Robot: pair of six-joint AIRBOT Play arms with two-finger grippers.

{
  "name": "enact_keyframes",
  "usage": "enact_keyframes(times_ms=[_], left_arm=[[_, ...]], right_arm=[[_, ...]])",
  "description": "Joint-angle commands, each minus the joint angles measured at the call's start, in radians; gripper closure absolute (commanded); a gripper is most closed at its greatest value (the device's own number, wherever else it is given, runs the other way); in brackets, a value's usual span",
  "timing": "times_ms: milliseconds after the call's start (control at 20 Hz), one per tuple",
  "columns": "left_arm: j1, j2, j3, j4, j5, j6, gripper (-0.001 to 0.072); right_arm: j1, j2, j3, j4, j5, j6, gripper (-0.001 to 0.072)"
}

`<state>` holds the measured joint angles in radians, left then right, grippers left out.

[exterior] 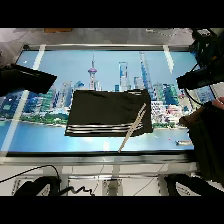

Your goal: Fold the clothes and pants, and hang the long-sleeved shirts on hangers.

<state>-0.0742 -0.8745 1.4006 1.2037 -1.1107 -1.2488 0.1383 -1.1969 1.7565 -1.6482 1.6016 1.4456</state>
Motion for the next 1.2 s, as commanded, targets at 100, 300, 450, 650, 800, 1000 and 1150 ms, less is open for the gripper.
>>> enact_keyframes(times_ms=[100, 300, 450, 650, 800, 1000, 1150], left_arm=[[0.001, 0.001, 0.000, 0.000, 0.000, 0.000, 0.0012], [0.001, 0.001, 0.000, 0.000, 0.000, 0.000, 0.0012], [0.001, 0.001, 0.000, 0.000, 0.000, 0.000, 0.0012], [0.001, 0.001, 0.000, 0.000, 0.000, 0.000, 0.0012], [0.001, 0.001, 0.000, -0.002, 0.000, 0.000, 0.0012], [0.001, 0.001, 0.000, -0.008, 0.000, 0.000, 0.0012], [0.001, 0.001, 0.000, -0.008, 0.000, 0.000, 0.0012]], right_arm=[[0.000, 0.000, 0.000, 0.000, 0.000, 0.000, 0.0685], [0.000, 0.000, 0.000, 0.000, 0.000, 0.000, 0.0684], [0.000, 0.000, 0.000, 0.002, -0.006, 0.000, 0.0684], [-0.002, -0.003, 0.000, -0.006, -0.167, 0.000, 0.0684], [-0.023, -0.039, -0.005, -0.131, -0.153, -0.030, 0.0686], [-0.239, -0.074, -0.182, -0.006, -0.017, -0.105, 0.0687], [-0.438, -0.069, -0.420, 0.307, -0.004, -0.185, 0.0687]])
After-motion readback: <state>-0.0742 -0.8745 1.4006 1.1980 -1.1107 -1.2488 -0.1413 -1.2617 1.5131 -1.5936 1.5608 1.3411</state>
